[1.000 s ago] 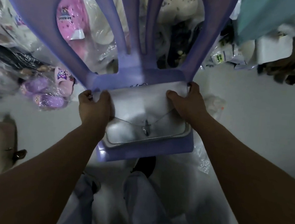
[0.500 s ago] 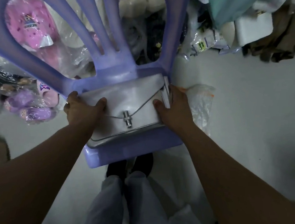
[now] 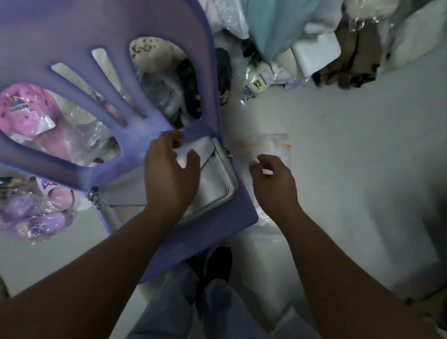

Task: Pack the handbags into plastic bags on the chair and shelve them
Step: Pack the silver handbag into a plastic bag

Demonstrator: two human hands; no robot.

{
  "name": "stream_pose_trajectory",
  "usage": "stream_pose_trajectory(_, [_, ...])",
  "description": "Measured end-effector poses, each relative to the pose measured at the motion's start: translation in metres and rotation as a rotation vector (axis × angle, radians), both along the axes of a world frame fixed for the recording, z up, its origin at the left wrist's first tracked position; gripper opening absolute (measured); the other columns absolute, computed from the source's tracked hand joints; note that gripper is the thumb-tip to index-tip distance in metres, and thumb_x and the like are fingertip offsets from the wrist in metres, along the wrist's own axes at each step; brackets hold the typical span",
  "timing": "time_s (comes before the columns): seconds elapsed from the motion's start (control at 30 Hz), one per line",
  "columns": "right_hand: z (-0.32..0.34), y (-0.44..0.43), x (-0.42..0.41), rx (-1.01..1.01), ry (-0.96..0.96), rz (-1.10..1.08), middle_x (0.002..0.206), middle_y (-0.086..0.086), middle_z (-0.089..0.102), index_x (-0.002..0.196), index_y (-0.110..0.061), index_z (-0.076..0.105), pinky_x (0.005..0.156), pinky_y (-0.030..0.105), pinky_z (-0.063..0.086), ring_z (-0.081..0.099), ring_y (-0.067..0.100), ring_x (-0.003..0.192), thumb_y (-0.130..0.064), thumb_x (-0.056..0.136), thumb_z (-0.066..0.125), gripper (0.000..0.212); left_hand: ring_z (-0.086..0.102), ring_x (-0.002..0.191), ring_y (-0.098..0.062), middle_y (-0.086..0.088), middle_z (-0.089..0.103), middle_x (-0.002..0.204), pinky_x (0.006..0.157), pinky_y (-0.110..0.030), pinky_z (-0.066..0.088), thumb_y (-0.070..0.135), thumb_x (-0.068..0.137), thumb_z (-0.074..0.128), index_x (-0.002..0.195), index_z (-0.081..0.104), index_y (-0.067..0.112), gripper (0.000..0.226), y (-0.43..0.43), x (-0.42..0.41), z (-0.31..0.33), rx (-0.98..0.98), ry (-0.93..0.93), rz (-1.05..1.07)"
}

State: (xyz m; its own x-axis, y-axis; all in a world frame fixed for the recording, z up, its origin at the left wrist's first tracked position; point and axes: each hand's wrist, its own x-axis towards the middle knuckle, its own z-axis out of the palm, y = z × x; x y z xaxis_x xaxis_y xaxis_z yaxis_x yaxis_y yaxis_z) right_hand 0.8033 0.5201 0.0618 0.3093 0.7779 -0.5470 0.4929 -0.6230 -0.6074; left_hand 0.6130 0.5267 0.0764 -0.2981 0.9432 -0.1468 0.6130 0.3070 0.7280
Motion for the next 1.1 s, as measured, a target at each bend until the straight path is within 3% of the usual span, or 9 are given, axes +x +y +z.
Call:
stream_pose_trajectory(0.1, [0.009, -0.007, 0.021, 0.002, -0.007, -0.133, 0.12, -0.001, 0.067, 0.125, -0.018, 0.063, 0.085, 0.02, 0.037, 0.061, 0.013, 0.097, -0.032, 0.098, 0.061, 0.031, 0.059, 0.091, -0.017, -0.003, 0.064, 0.103, 0.081, -0.027, 0.043, 0.022, 0.091, 0.064, 0.109, 0.065, 0.013, 0.02, 0.007, 0.041, 0.015, -0.066, -0.112, -0.124])
stream_pose_trajectory(0.2, [0.003, -0.021, 0.046, -0.006, 0.022, -0.233, 0.117, -0.003, 0.067, 0.125, -0.021, 0.063, 0.089, 0.024, 0.04, 0.062, 0.016, 0.107, -0.037, 0.097, 0.061, 0.032, 0.057, 0.095, -0.009, 0.004, 0.062, 0.107, 0.083, -0.017, 0.036, 0.024, 0.094, 0.058, 0.116, 0.064, 0.017, 0.024, 0.0, 0.086, 0.012, -0.165, -0.182, -0.213])
stream_pose_trajectory(0.43, [-0.049, -0.083, 0.134, -0.1, 0.038, -0.322, 0.12, -0.002, 0.063, 0.129, -0.024, 0.058, 0.087, 0.028, 0.045, 0.061, 0.015, 0.105, -0.044, 0.099, 0.057, 0.036, 0.063, 0.093, -0.014, 0.004, 0.064, 0.105, 0.086, -0.03, 0.051, 0.02, 0.093, 0.06, 0.108, 0.06, 0.027, 0.017, -0.052, 0.2, -0.046, -0.425, -0.31, -0.215])
stream_pose_trajectory(0.57, [-0.101, -0.117, 0.182, -0.184, 0.056, -0.34, 0.129, -0.001, 0.059, 0.134, -0.025, 0.054, 0.098, 0.032, 0.047, 0.057, 0.014, 0.113, -0.046, 0.099, 0.054, 0.04, 0.065, 0.092, -0.028, -0.001, 0.064, 0.092, 0.084, -0.04, 0.054, 0.017, 0.095, 0.059, 0.103, 0.058, 0.022, 0.01, -0.081, 0.248, -0.114, -0.591, -0.328, -0.144])
stream_pose_trajectory(0.67, [-0.143, -0.131, 0.21, -0.232, 0.078, -0.335, 0.134, -0.002, 0.057, 0.138, -0.026, 0.051, 0.096, 0.027, 0.042, 0.053, 0.013, 0.116, -0.046, 0.1, 0.052, 0.043, 0.062, 0.092, -0.027, 0.0, 0.061, 0.09, 0.089, -0.043, 0.053, 0.02, 0.098, 0.056, 0.103, 0.054, 0.023, 0.007, -0.09, 0.265, -0.166, -0.677, -0.299, -0.099])
stream_pose_trajectory(0.8, [-0.206, -0.13, 0.235, -0.268, 0.075, -0.301, 0.136, 0.0, 0.055, 0.139, -0.026, 0.05, 0.09, 0.024, 0.038, 0.052, 0.014, 0.114, -0.047, 0.099, 0.055, 0.046, 0.061, 0.084, -0.025, -0.009, 0.065, 0.099, 0.08, -0.038, 0.053, 0.025, 0.098, 0.057, 0.106, 0.056, 0.024, 0.008, -0.081, 0.279, -0.225, -0.717, -0.27, -0.039])
stream_pose_trajectory(0.93, [-0.271, -0.117, 0.237, -0.305, 0.0, -0.255, 0.144, 0.007, 0.048, 0.142, -0.027, 0.047, 0.11, 0.036, 0.039, 0.046, 0.027, 0.132, -0.046, 0.095, 0.058, 0.052, 0.059, 0.071, -0.019, -0.012, 0.067, 0.096, 0.062, -0.028, 0.047, 0.025, 0.094, 0.061, 0.102, 0.062, 0.023, 0.008, -0.069, 0.286, -0.275, -0.674, -0.227, -0.005])
stream_pose_trajectory(1.1, [-0.32, -0.103, 0.225, -0.358, -0.086, -0.145, 0.15, 0.006, 0.039, 0.131, -0.027, 0.055, 0.113, 0.04, 0.033, 0.035, 0.028, 0.139, -0.045, 0.093, 0.06, 0.043, 0.063, 0.083, -0.025, -0.009, 0.065, 0.099, 0.072, -0.036, 0.054, 0.026, 0.095, 0.058, 0.1, 0.061, 0.024, 0.006, -0.062, 0.285, -0.314, -0.68, -0.177, 0.032])
